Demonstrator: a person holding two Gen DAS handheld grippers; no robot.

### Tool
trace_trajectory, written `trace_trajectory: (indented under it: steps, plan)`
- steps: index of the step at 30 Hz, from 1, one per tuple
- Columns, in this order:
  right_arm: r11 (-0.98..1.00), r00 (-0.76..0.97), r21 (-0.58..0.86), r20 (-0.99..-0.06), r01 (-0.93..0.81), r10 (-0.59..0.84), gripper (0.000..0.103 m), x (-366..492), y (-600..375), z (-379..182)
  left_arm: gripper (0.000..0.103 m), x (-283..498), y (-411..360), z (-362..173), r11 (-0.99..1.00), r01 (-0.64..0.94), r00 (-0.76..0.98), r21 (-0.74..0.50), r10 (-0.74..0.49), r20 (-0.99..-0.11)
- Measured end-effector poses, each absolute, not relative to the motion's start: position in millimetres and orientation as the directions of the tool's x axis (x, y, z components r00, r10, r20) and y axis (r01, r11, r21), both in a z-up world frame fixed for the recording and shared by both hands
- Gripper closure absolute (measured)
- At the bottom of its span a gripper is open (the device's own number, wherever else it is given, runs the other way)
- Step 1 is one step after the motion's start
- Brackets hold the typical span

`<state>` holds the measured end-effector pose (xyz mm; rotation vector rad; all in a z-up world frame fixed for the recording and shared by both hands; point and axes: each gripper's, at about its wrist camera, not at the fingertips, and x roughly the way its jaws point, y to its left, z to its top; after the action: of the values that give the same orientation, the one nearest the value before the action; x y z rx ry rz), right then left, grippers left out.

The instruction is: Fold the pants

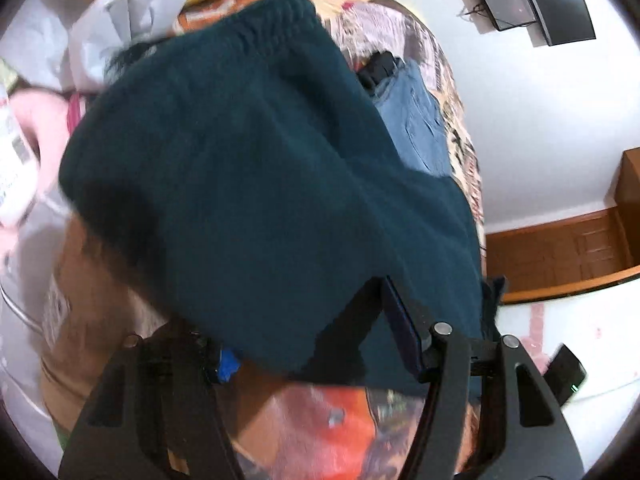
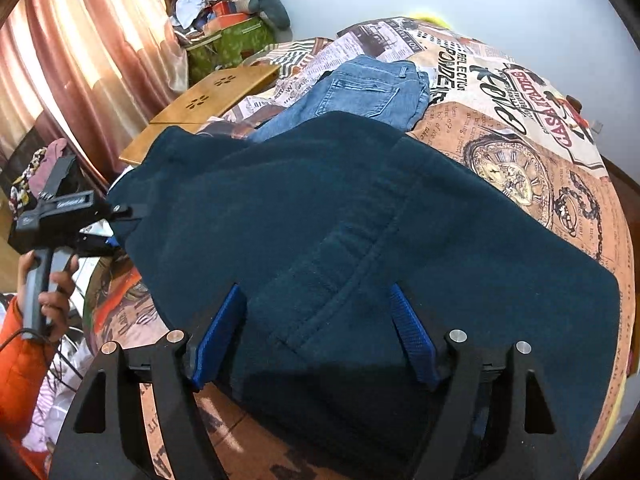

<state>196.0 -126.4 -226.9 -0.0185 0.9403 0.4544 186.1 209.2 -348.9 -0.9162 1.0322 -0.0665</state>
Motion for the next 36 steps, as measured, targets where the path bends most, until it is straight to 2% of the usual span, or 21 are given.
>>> trace_trajectory:
  steps: [1,3,6,9,12,18,24,30,33,36]
  plan:
    - [0.906,0.502,0.179,-0.782,-0.385,0.368,0.029,195.9,-126.2,-226.9,0.042,190.1,205.9,-346.1,0.67,-0.357,0.546,-0.65,-0.415,-0.728]
    - [0.905,0.503,0.183,-0.781,-0.384,0.371,0.028,195.4,-125.9,-226.8,0.06,197.4,198.2,-340.9,0.749,-0.363,0.537,-0.554,-0.318,-0.781]
    - [0.903,0.502,0.209,-0.773,-0.376,0.388,0.029,195.1,-128.7,-225.3,0.08,204.5,180.0,-323.9,0.851,-0.337,0.54,-0.403,-0.176,-0.823]
    - [0.895,0.495,0.264,-0.759,-0.361,0.423,0.029,194.0,-135.7,-220.9,0.084,205.0,154.1,-286.1,0.925,-0.283,0.595,-0.253,-0.038,-0.803]
    - [0.895,0.519,0.285,-0.736,-0.344,0.434,0.03,189.3,-146.6,-211.0,0.085,207.9,133.6,-242.4,0.953,-0.22,0.668,-0.209,-0.009,-0.744]
    - [0.919,0.627,0.286,-0.672,-0.271,0.394,0.03,166.5,-197.2,-186.6,0.086,207.7,78.1,-159.8,0.988,-0.065,0.789,-0.138,-0.034,-0.614]
    - [0.967,0.681,0.229,-0.692,-0.109,0.241,0.03,143.2,-260.7,-191.0,0.086,206.9,-1.1,-105.9,0.992,0.111,0.849,-0.062,-0.127,-0.513]
    - [0.976,0.647,0.211,-0.75,0.043,0.134,0.029,124.2,-312.9,-222.7,0.087,212.2,-79.6,-88.3,0.951,0.306,0.816,-0.044,-0.286,-0.502]
    - [0.961,0.606,0.272,-0.774,0.057,0.184,0.03,124.8,-322.2,-247.6,0.087,213.7,-117.9,-93.8,0.922,0.388,0.785,-0.01,-0.336,-0.52]
    - [0.924,0.603,0.373,-0.756,0.079,0.254,0.03,124.9,-327.6,-261.9,0.087,216.2,-157.3,-105.9,0.889,0.458,0.745,0.024,-0.369,-0.555]
